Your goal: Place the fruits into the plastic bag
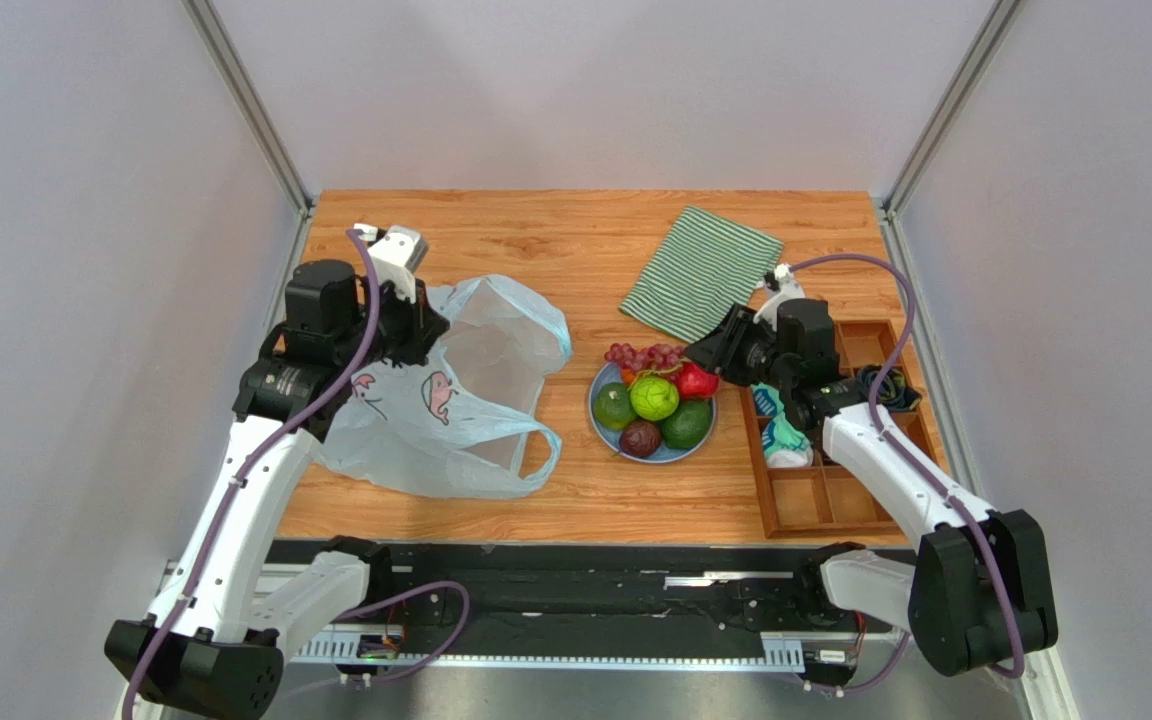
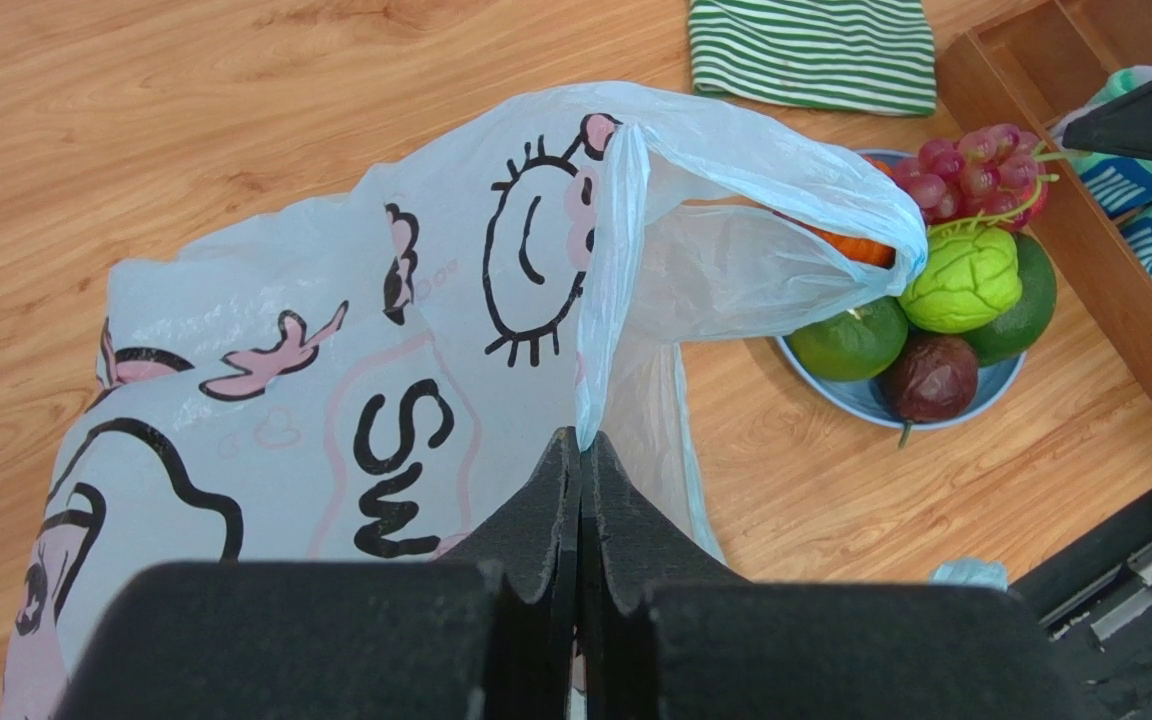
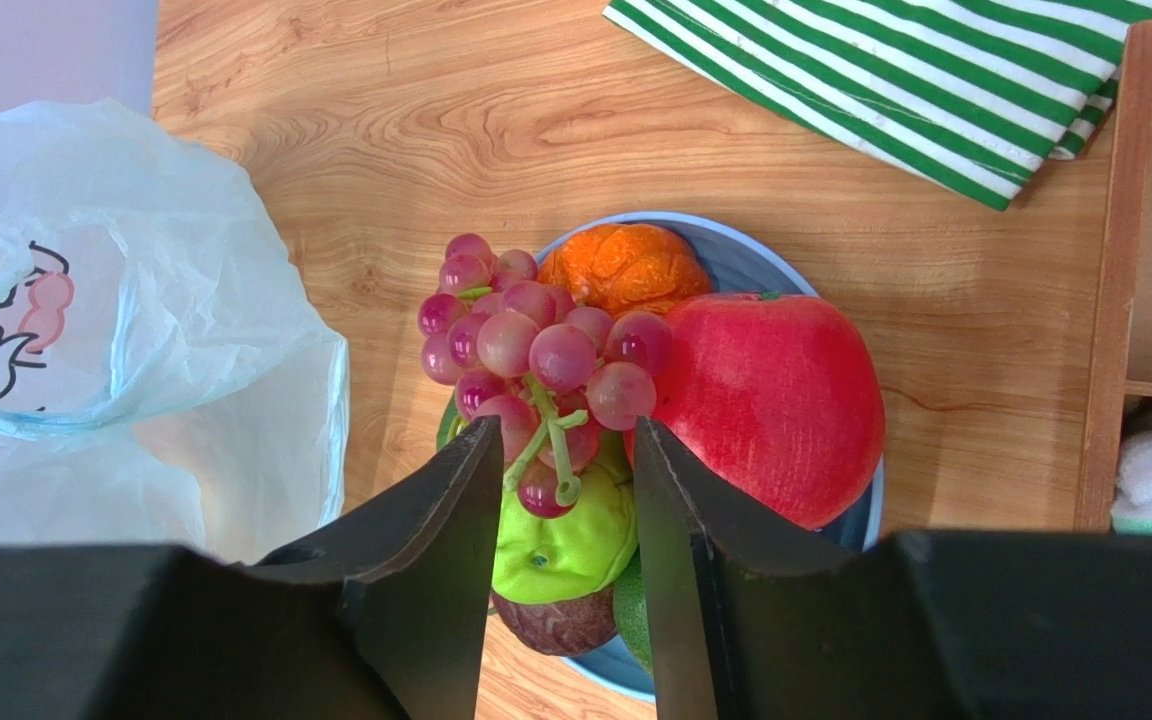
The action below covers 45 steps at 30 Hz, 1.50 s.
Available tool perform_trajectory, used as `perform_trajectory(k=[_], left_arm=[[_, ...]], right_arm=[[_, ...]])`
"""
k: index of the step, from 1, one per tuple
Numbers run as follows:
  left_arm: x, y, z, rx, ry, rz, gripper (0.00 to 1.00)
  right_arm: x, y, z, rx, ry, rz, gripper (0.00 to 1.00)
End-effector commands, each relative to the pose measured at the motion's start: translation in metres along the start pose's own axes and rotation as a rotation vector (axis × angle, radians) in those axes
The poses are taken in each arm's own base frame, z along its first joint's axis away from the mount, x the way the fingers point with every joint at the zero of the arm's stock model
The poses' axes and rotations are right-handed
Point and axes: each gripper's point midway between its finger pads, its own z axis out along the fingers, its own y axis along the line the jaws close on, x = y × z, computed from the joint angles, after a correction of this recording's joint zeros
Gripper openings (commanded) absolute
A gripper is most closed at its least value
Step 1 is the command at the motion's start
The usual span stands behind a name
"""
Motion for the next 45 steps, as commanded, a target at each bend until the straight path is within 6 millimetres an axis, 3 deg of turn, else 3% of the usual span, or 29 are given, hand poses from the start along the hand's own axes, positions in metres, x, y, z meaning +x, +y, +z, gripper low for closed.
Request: perform_trajectory(k=[1,29,45], left_arm=[[-0.003,-0.003,0.0,0.019,-0.013,-0.002,0.0],[-0.002,-0.006,0.002,0.04,-0.004,-0.008,0.0],[-0.002,-0.005,0.002,0.037,-0.006,-0.006,0.0]], right_arm=[[-0.009,0.007,0.0,-0.032,-0.043,0.016,0.4],[-0.003,0.004,0.004,-0.035,-0.03,0.064,0.29],[-0.008,0.019,-0.003,-0.083,-0.029,0.077,0.04]])
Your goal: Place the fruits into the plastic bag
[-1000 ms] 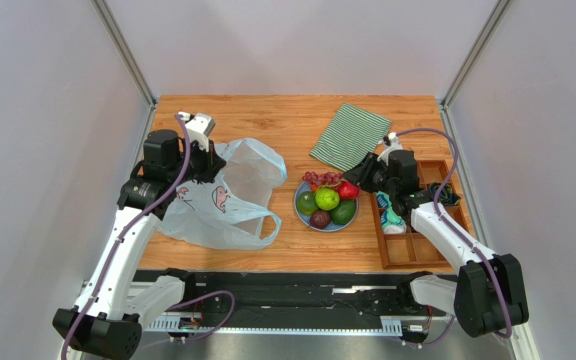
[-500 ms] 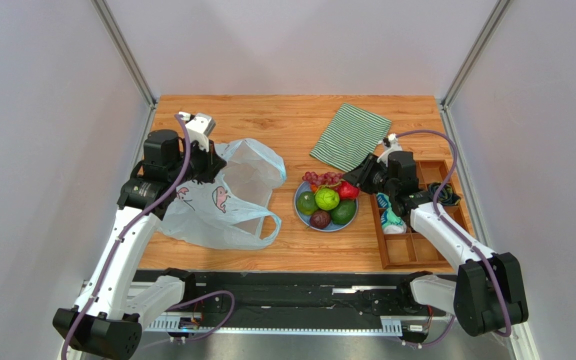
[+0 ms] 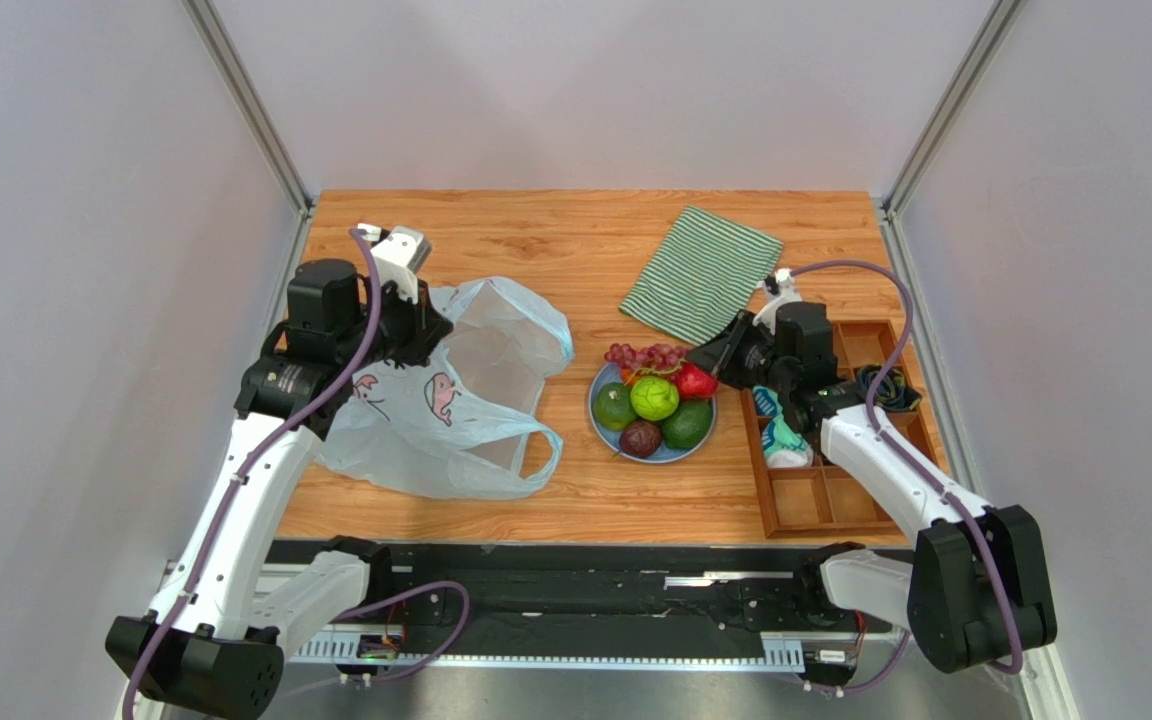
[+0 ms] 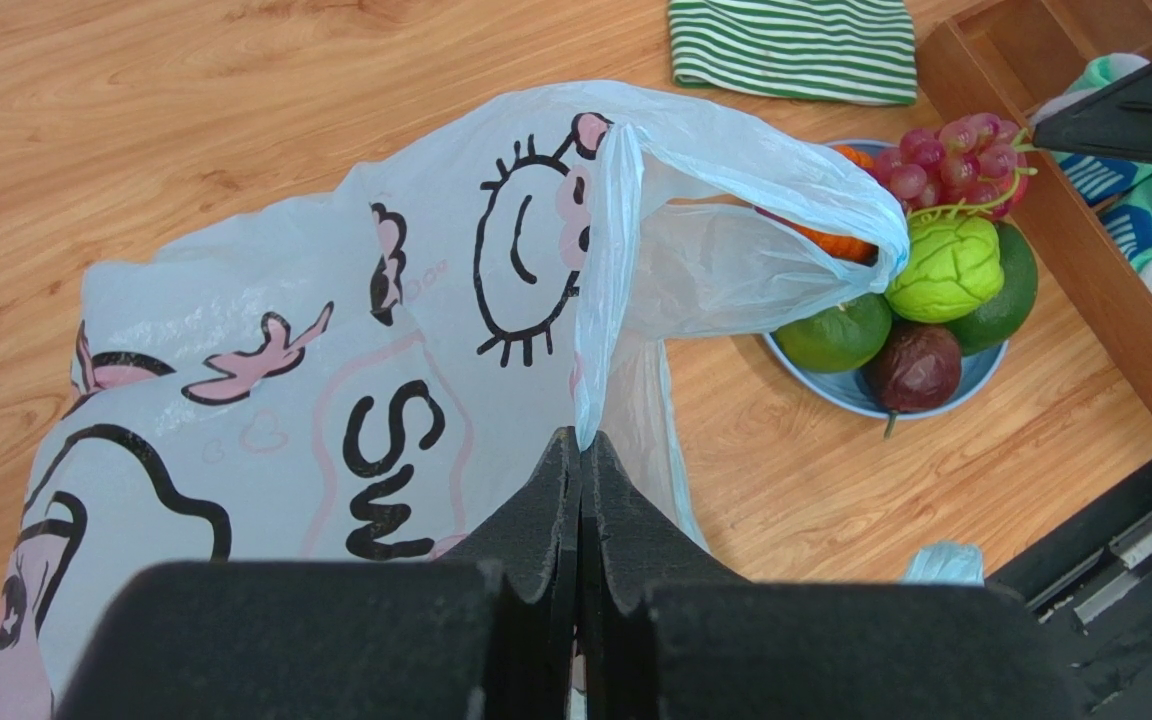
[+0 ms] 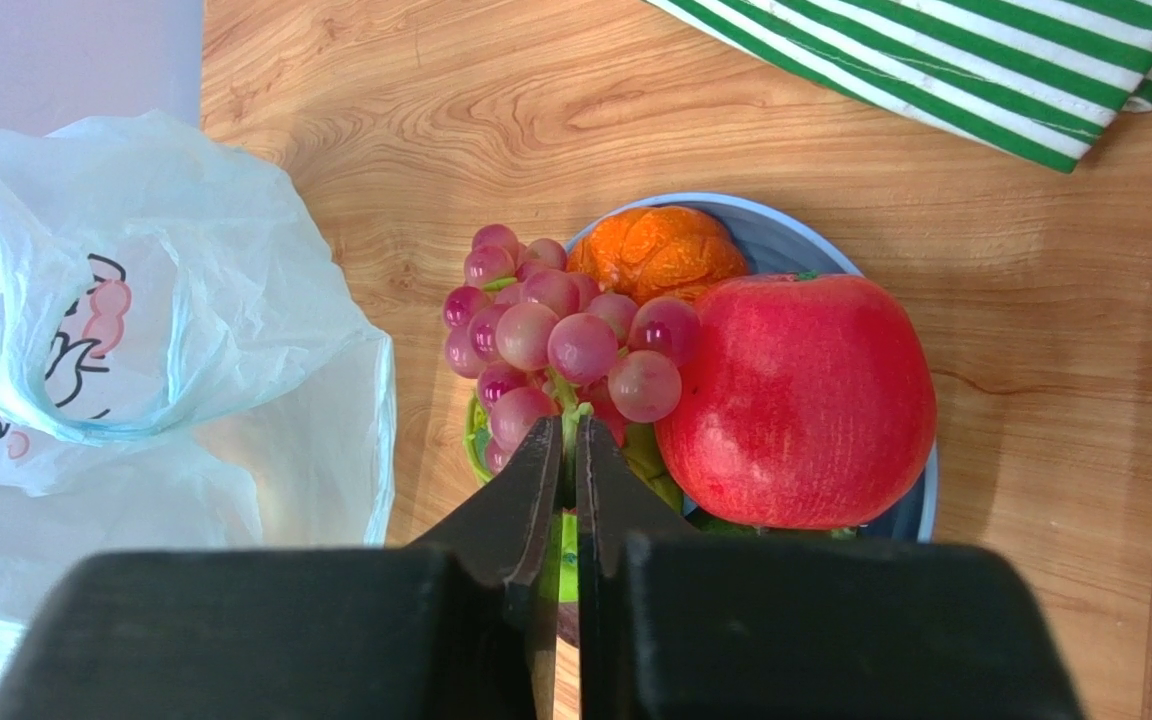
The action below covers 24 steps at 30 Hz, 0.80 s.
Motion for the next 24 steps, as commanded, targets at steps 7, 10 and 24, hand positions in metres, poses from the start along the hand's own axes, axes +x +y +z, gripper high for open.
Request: perform_trajectory(k=[7,10,24], left_arm=[[-0.004,-0.001,0.0,0.006,-0.017,-0.002,0.0],[-0.004,0.0,0.0,0.002,-0.017,-0.004,0.0],[-0.002,0.01,-0.002,-0.058,-0.012,-0.017,0.0]], right_arm=[[-0.03,0.035,-0.008,-0.101,-0.073,-0.009,0.0],[-0.039,0.047,-0.009,-0.134,-0.088,-0.017,0.0],[-0.09,0.11,-0.014,-0.312,-0.203,-0.109,0.0]])
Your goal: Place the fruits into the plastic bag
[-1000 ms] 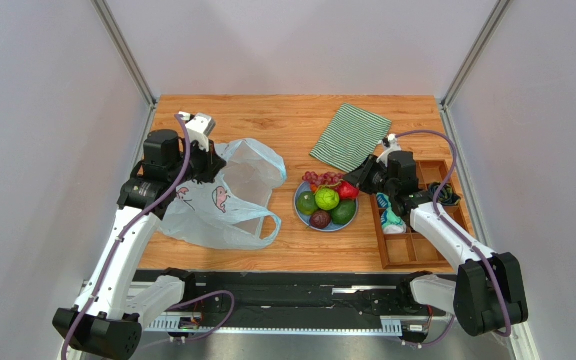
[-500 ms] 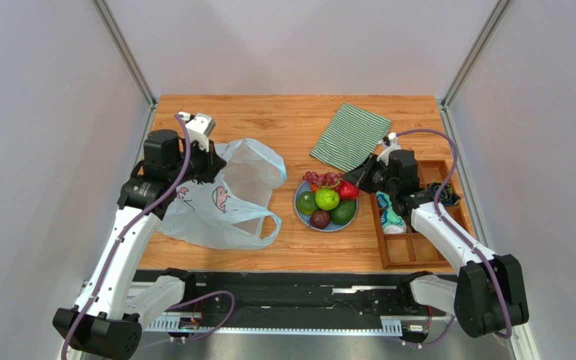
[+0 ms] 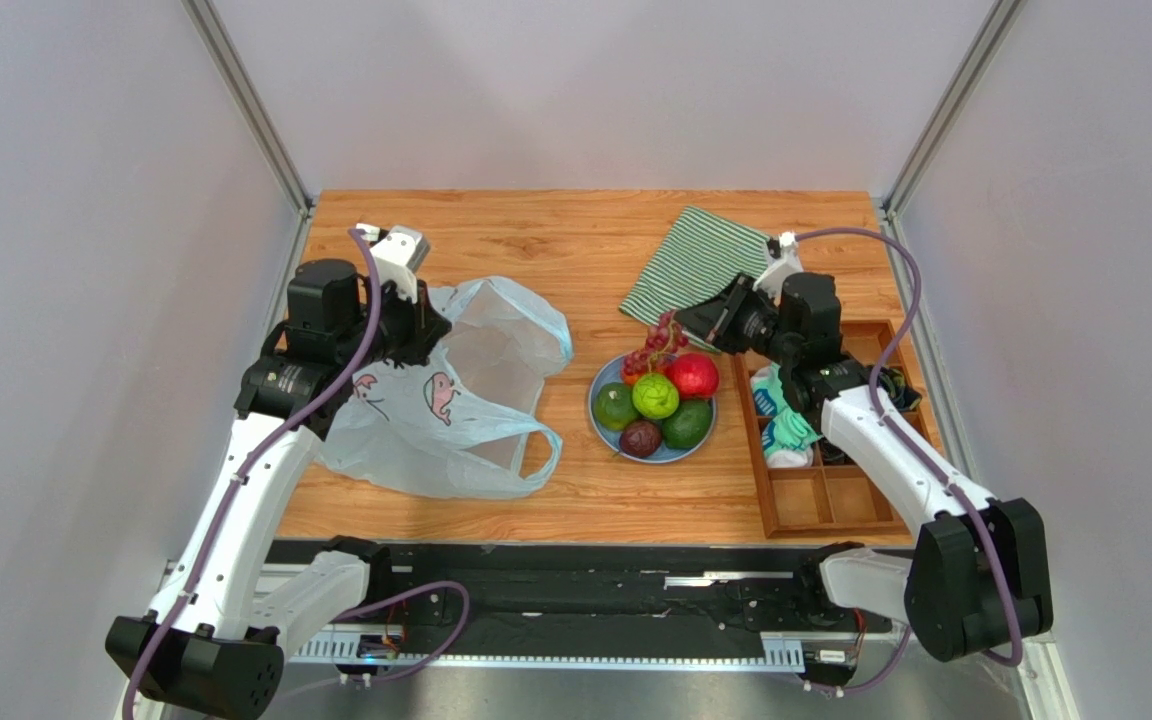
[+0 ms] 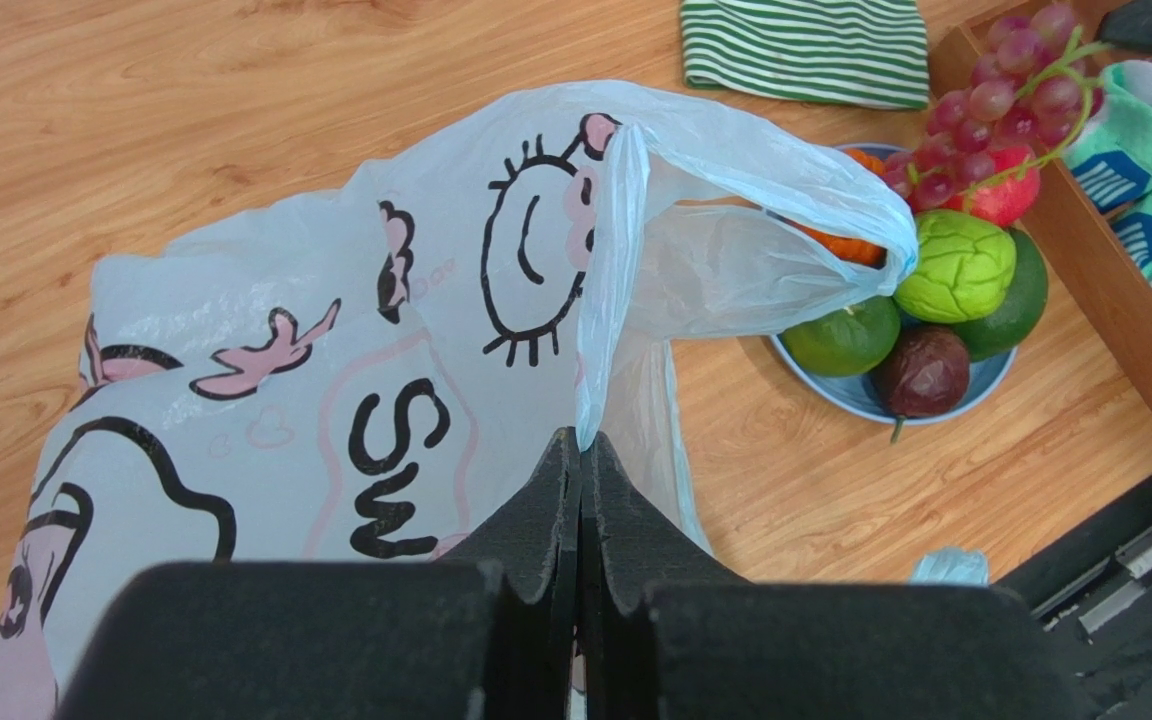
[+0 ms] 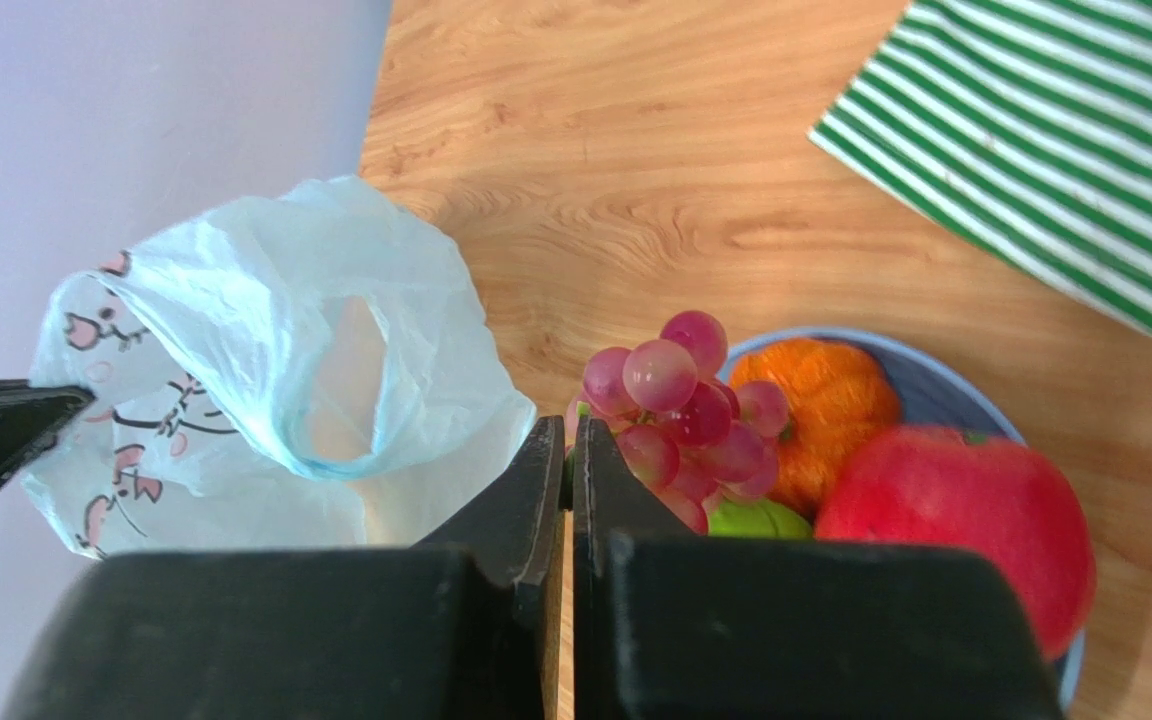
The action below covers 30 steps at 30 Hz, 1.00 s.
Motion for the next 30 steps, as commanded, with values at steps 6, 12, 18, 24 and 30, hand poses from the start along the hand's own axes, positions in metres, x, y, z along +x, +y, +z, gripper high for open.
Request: perform_trajectory(k=[6,12,18,24,30], left_arm=[[-0.003,0.009,-0.002,-0.057,-0.019,-0.023,0.0],[0.002,0.015,0.001,-0.086,0.011,-0.036,0.0],[-0.001,0.004,0.003,-0.023,-0.005,-0.047,0.0],[-0.009,-0.017,0.001,0.097,-0.044,-0.027,0.0],[-0.013,-0.033,-0.001,0.19,-0.067,-0.011,0.0]], right_arm=[[-0.081,0.126,-0.013,-0.312,-0.196,-0.231,0.0],[-0.054,0.205,-0.044,-0.48,-0.247,-0.398,0.0],[-0.024,0.253,-0.059,-0.627,-0.189,-0.413,0.0],[0.006,0.261,-0.031,-0.647,-0.092,-0.412,0.0],[0.037,0.26,0.001,-0.646,0.012,-0.412,0.0]])
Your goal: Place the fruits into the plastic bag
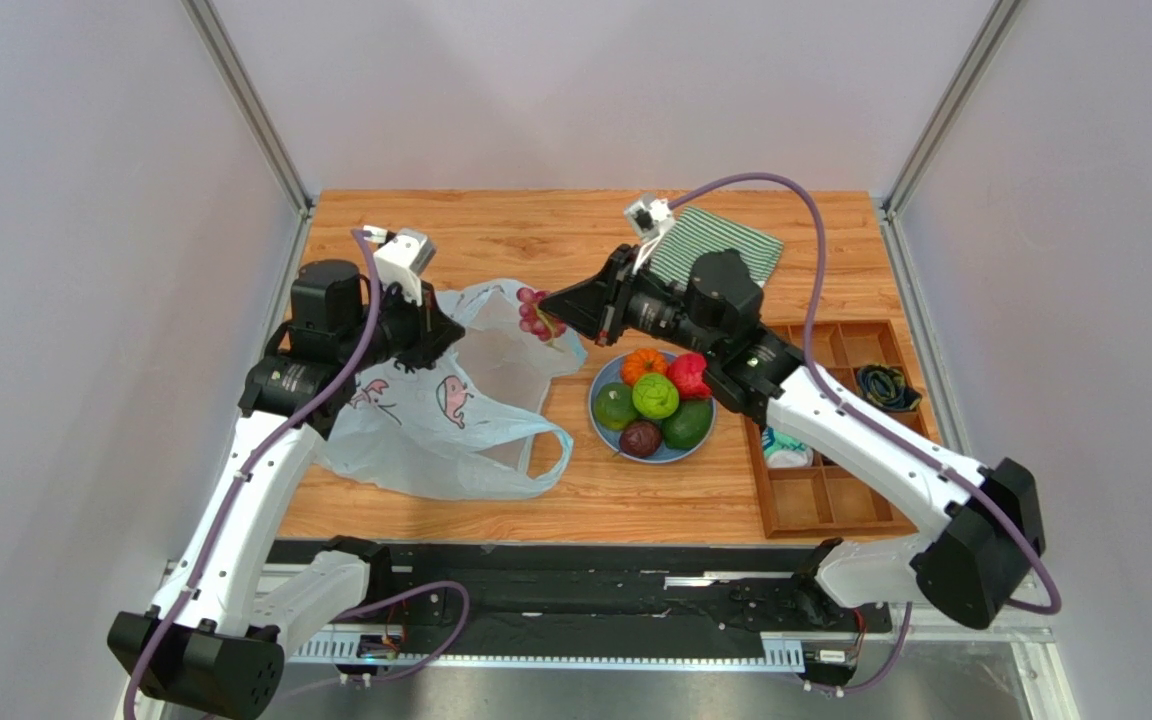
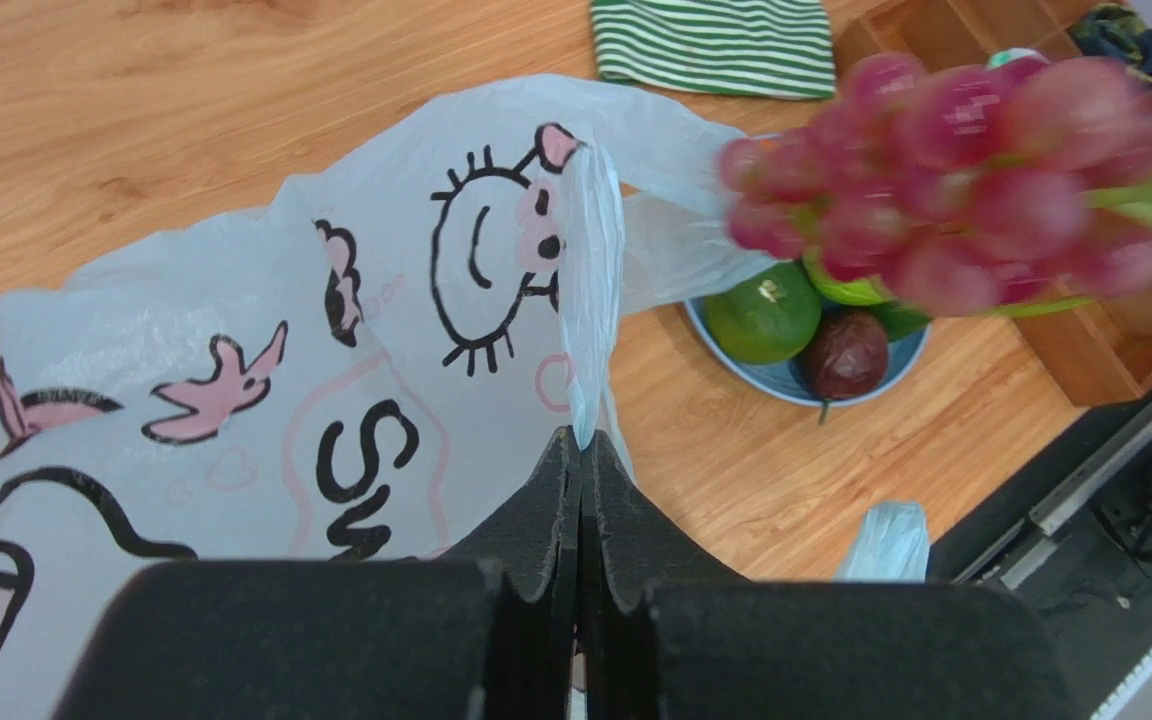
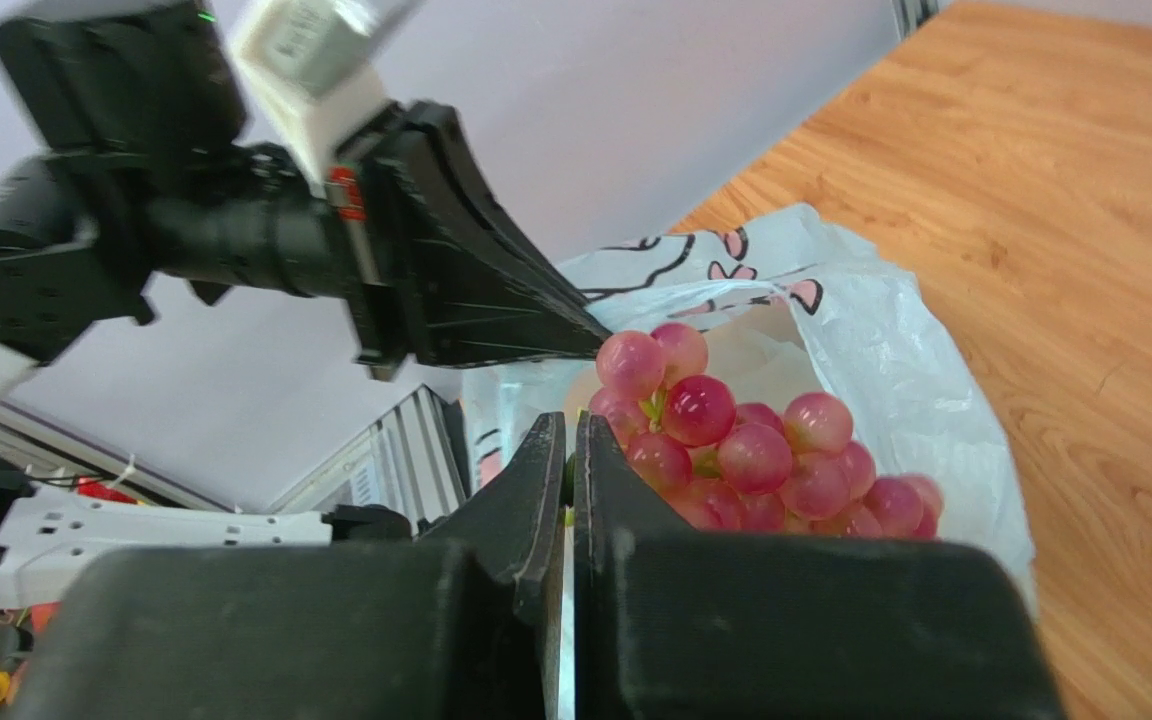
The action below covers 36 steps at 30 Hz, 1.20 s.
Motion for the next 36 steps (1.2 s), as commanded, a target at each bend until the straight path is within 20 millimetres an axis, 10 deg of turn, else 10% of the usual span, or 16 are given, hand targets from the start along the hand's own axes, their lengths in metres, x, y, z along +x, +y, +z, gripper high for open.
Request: perform_trajectory(k=[1,16,25,36], left_arm=[[-0.015,-0.02,-0.004,0.111,-0.067,0.024,0.0],[-0.018,-0.031,-0.004,0.173,-0.073,0.028,0.0],[-0.026,-0.052,-0.015,0.281,-0.127,0.055,0.0],[-0.021,-0.048,-0.007,0.273,-0.095,0.024,0.0]], right_arm=[[0.005,0.015,0.023,-0.068,0.018,-0.023,0.0],[0.056,0.041,0.056,-0.144,0.123,0.045,0.0],[0.118,-0.053,0.07,0.196,0.215,0.004,0.0],[0.145,-0.041,0.124,0.066,0.268,0.088,0.0]])
